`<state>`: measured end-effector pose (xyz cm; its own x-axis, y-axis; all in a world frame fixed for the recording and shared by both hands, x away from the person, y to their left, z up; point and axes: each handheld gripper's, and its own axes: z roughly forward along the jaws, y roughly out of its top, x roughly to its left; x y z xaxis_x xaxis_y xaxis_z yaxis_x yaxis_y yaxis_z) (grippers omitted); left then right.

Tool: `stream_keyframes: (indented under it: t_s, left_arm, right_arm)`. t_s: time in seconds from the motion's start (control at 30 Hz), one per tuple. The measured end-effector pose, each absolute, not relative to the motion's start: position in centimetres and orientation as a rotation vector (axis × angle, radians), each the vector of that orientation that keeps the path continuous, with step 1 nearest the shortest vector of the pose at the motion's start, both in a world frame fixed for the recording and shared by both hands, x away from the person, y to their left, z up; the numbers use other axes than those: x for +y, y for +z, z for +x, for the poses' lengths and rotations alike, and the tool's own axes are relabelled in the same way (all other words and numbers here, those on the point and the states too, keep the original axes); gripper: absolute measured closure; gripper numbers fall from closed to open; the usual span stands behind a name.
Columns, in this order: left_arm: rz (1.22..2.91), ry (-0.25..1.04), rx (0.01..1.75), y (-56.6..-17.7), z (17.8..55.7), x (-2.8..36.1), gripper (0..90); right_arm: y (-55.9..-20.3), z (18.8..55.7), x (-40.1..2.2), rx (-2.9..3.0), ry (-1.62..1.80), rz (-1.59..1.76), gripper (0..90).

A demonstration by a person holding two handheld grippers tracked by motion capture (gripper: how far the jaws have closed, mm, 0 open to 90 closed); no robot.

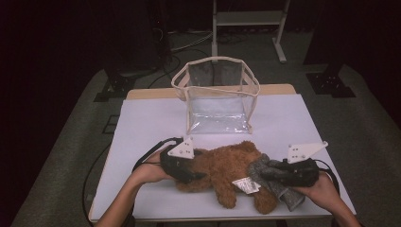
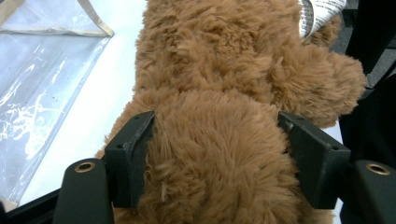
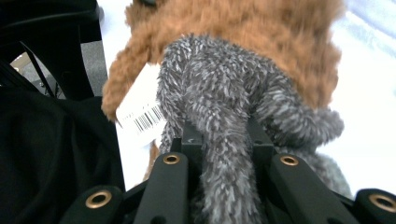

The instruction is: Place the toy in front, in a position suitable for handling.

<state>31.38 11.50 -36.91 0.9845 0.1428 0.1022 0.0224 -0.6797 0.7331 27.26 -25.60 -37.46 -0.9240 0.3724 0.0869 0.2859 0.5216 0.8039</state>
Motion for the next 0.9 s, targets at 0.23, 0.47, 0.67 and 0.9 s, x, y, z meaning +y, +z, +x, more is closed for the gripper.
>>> stream_keyframes:
  t_s: [0.23, 0.47, 0.67, 0.9]
  left_arm:
    - [2.313, 0.183, 0.085, -36.9, 30.9, 11.2, 31.1]
    - [2.322, 0.194, 0.057, -36.9, 30.4, 10.6, 31.3]
    - [2.316, 0.196, 0.058, -36.9, 30.3, 10.7, 31.1]
    - [2.280, 0.244, 0.067, -36.2, 30.4, 11.3, 27.2]
  right_arm:
    - [-34.6, 28.2, -24.4, 2.619, 1.381, 0.503, 74.5]
    - [-32.4, 29.4, -21.6, 2.617, 1.337, 0.390, 74.5]
    - [-32.3, 30.7, -17.9, 2.683, 1.262, 0.298, 74.5]
    - [-34.3, 31.7, -18.6, 2.729, 1.237, 0.383, 74.9]
